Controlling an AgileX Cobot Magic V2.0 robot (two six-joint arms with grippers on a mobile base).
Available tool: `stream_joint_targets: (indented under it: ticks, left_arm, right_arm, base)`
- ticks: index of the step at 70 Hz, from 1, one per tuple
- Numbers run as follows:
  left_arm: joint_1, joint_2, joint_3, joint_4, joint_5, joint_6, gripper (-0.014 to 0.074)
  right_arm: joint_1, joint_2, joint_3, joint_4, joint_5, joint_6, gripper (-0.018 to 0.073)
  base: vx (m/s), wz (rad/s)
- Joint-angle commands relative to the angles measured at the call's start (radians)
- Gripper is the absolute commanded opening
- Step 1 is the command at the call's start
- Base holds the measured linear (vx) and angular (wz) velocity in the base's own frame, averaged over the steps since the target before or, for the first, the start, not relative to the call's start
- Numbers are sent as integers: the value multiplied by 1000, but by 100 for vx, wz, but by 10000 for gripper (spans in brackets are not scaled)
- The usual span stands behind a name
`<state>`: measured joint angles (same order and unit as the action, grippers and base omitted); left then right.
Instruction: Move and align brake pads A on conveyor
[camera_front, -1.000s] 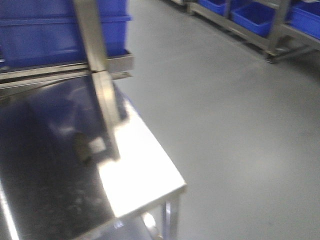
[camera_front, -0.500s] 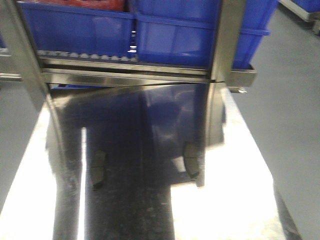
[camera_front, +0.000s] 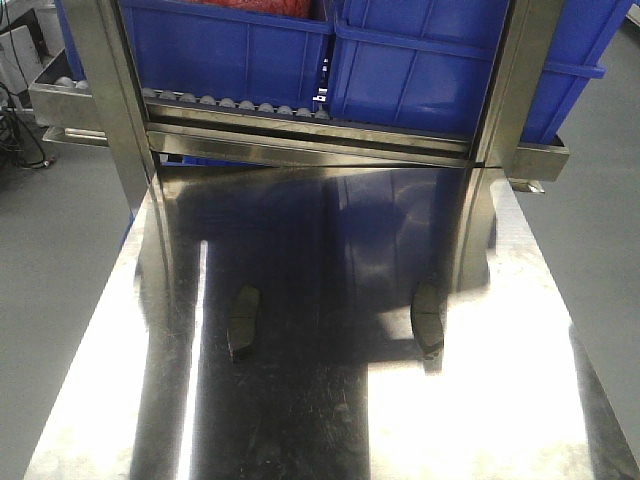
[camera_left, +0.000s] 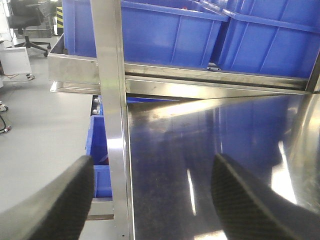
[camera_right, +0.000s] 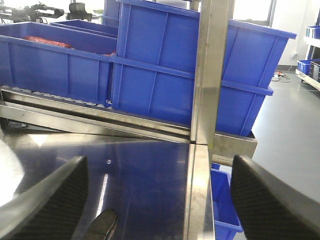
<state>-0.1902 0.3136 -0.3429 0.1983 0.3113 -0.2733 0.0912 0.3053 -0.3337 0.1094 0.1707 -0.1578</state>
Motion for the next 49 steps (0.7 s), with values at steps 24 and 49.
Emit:
stream_joint_targets:
  ticks: [24,49]
  left_arm:
    - [-2,9,-22,2,-68,0,470]
    - [-2,9,-22,2,-68,0,470]
  right_arm:
    - [-7,9,-29,-1,-71,-10,559]
    - [-7,9,-29,-1,-71,-10,559]
  base:
    - [0,0]
    - [0,0]
